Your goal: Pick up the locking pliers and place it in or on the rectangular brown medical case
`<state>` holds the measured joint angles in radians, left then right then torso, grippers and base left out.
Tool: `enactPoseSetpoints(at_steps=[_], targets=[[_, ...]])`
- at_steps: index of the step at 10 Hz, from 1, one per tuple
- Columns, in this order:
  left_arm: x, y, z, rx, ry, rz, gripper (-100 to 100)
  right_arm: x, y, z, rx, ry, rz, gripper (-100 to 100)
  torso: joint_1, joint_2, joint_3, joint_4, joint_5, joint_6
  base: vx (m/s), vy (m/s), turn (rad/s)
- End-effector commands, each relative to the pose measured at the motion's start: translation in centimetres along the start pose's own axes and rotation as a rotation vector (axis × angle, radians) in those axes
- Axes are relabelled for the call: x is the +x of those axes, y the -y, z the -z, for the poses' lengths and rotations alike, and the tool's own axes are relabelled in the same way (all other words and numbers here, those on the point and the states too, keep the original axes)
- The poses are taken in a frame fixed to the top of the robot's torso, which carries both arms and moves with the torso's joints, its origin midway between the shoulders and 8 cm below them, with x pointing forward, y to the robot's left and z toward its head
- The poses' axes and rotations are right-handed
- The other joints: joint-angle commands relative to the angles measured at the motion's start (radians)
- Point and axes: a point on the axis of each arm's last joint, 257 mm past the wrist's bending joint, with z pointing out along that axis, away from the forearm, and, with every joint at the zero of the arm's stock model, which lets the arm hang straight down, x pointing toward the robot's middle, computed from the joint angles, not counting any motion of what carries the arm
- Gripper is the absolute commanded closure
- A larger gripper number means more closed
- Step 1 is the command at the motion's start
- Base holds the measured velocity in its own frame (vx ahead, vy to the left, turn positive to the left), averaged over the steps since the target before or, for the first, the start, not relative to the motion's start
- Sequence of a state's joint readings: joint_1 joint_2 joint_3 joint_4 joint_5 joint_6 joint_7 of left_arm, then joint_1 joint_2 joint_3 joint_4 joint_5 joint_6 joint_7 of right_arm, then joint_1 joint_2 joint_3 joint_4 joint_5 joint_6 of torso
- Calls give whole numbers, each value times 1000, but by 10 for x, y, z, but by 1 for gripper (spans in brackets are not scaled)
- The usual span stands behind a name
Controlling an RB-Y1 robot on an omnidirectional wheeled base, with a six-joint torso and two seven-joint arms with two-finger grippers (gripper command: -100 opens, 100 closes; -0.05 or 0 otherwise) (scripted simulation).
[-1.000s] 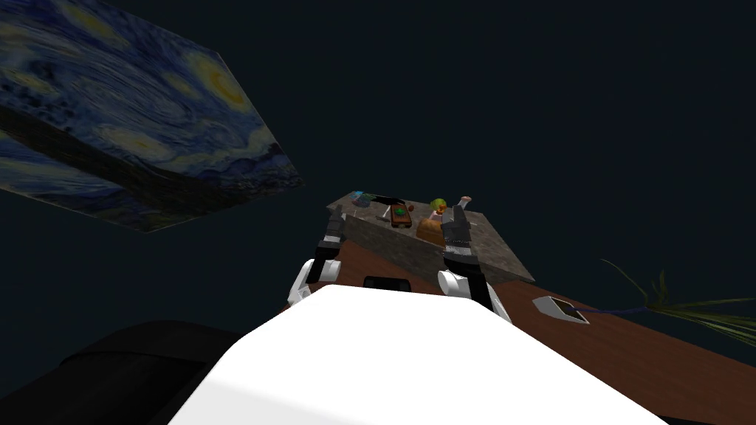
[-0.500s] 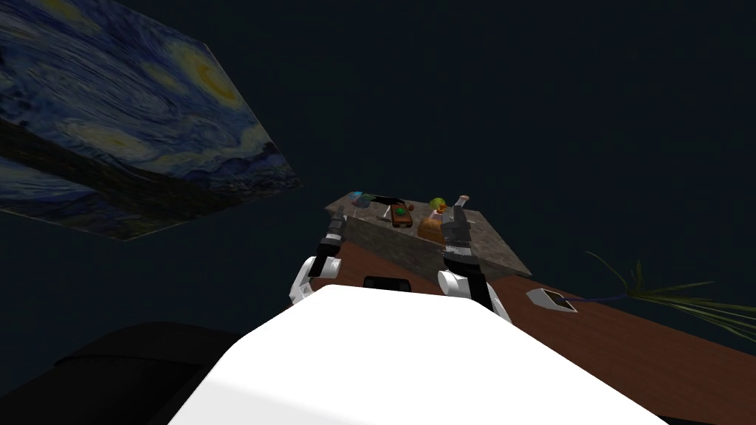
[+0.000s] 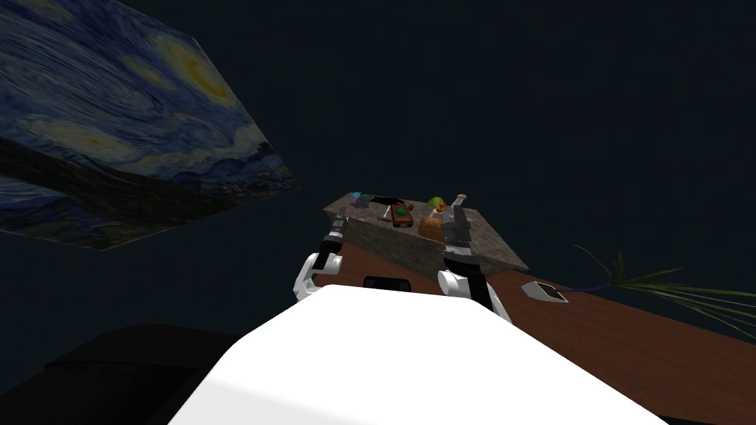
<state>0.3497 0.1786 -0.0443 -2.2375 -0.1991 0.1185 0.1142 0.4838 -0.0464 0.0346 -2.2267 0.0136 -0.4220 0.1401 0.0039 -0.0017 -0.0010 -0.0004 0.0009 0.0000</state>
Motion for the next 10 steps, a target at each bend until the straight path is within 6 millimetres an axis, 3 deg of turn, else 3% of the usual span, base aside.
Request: enactPoseSetpoints(at_steps=[1, 10], targets=[[-2, -12, -1, -47, 4, 7, -100, 0, 0, 0, 0, 0, 0, 0, 0, 0, 0, 0, 0, 0, 9, 66, -93], [5, -63, -16, -251, 15, 63, -100, 0, 0, 0, 0, 0, 0, 0, -2, 0, 0, 0, 0, -1, 9, 49, -70]])
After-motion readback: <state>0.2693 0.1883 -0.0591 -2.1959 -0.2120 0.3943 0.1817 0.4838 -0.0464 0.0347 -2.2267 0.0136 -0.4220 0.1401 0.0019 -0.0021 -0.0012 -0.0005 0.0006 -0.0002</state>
